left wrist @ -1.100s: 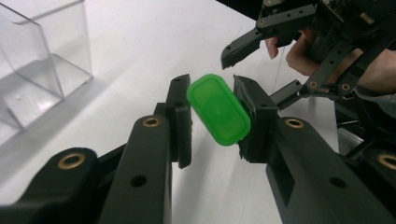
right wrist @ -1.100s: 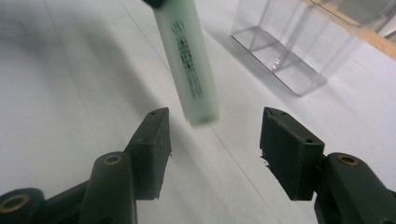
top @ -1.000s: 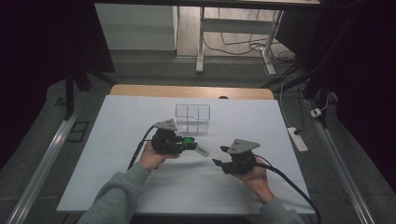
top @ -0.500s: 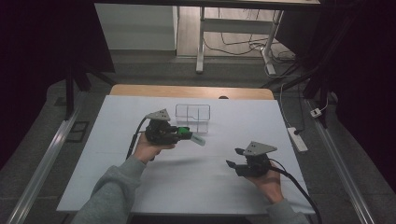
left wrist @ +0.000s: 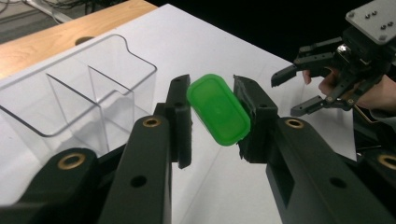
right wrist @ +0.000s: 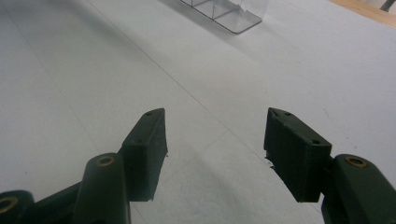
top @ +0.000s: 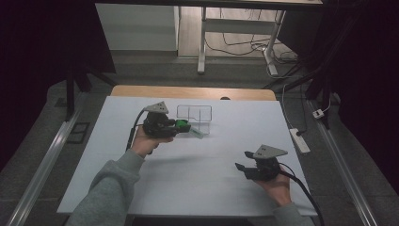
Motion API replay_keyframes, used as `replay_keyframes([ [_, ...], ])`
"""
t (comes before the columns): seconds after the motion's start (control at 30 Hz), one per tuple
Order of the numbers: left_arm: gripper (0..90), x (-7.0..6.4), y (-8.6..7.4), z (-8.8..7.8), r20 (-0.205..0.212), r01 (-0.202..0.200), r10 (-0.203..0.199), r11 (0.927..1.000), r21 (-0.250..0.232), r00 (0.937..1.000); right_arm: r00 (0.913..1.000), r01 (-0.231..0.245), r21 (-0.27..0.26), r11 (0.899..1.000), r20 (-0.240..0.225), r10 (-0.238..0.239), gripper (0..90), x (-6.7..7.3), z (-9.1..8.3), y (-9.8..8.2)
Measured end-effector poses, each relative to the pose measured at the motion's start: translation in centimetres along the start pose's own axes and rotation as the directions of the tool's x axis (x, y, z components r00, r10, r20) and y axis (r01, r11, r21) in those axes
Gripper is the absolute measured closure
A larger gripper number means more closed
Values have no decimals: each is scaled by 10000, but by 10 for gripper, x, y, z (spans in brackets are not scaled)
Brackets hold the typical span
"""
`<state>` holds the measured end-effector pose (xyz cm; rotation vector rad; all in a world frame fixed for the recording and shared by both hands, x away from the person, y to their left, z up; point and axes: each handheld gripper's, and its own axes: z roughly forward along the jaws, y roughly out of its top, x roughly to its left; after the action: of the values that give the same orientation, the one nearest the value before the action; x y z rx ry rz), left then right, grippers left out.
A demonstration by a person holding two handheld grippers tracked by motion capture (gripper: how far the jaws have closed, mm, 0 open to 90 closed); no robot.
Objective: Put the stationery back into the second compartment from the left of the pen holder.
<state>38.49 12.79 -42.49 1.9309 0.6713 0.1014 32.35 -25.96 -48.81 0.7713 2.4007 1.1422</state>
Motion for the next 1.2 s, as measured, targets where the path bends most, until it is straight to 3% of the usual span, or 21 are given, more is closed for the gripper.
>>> replay_keyframes([
  [0.67, 688, 22, 31, -8, -890, -99, 106, 9999, 84, 9960, 10000, -44, 103, 9999, 12, 44, 375, -1, 1, -2],
  [1.0, 687, 42, 58, -5, -1598, -110, 216, 9977, 670, 9869, 10000, -22, 156, 9999, -23, 22, 366, -1, 3, -3],
  [1.2, 687, 54, 62, 9, -1928, 48, 178, 9933, 1158, 9811, 10000, -41, 175, 9998, -14, 41, 363, -1, 3, -3],
])
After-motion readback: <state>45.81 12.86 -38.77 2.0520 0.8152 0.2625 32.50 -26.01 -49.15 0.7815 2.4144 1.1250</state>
